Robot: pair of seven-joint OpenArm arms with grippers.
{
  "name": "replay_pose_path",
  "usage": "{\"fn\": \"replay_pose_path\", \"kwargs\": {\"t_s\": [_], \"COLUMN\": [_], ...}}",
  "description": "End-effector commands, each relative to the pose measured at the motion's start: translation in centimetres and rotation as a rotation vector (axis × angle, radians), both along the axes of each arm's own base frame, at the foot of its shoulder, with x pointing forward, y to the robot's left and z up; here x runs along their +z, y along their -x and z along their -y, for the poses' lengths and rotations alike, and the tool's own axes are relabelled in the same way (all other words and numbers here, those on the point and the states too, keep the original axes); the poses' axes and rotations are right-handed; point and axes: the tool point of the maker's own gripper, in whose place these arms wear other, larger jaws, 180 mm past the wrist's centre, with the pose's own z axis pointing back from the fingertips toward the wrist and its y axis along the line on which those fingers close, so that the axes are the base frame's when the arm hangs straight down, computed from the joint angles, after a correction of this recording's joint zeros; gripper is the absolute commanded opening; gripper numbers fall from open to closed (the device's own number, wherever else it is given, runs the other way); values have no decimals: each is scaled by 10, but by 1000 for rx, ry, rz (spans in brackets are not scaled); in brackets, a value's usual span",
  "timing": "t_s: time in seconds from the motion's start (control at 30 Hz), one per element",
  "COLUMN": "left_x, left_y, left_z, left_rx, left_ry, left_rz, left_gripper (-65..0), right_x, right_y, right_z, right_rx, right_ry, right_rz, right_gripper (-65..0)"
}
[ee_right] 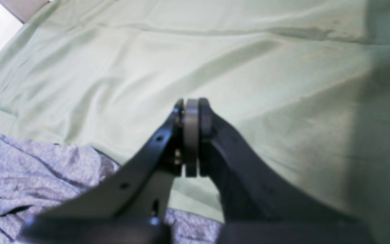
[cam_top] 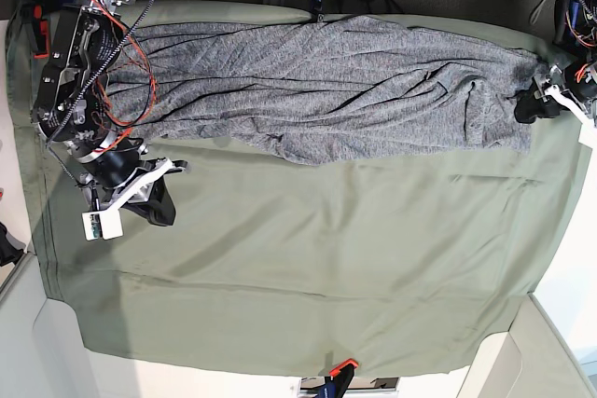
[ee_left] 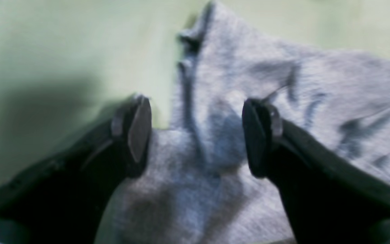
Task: Fold the T-shirt properly
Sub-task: 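Pull the shirt end with the left gripper to straighten the strip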
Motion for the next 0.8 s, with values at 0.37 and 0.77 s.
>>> {"fn": "replay_pose_path", "kwargs": {"t_s": [0.37,0.77], "left_x": [13,28], "left_y": [5,-8], "left_z": [15,33], "left_rx": [-61,-87], "left_ry": [-1,-6], "left_rz": [21,119], "left_gripper": [-208,-463], "right_x": [20,20], "right_y": [-8,-8], "right_z": [-1,-2], "right_rx": [3,4], "right_ry": [-20,-27], "right_rz": [69,69], "right_gripper": [-650,-650]}}
